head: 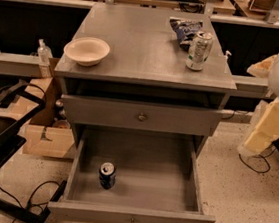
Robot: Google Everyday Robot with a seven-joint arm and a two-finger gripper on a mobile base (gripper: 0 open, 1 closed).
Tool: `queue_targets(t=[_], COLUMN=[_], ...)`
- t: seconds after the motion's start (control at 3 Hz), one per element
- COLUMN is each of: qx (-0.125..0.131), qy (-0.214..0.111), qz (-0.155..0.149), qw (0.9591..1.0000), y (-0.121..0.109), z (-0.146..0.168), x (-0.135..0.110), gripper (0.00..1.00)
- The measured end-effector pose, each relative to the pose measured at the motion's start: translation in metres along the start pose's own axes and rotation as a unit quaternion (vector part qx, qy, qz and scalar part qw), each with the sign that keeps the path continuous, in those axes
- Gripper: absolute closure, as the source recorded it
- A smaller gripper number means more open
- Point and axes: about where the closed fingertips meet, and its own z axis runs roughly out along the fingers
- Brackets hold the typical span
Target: Pick pepsi can from middle drawer and place on counter
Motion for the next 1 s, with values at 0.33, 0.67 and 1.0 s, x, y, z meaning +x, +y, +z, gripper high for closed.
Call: queue_targets(t=[0.33, 0.67, 1.0], qx=[-0.044, -0.051, -0.018], qy=[-0.091, -0.219, -0.353], qz=[0.012, 0.032, 0.043], qw=[0.9948, 0.9738, 0.9346], y=[0.022, 0.029, 0.011], z=[0.079, 0.147, 0.175], x=[0.016, 0.018, -0.004], gripper=[0.0, 0.0, 0.0])
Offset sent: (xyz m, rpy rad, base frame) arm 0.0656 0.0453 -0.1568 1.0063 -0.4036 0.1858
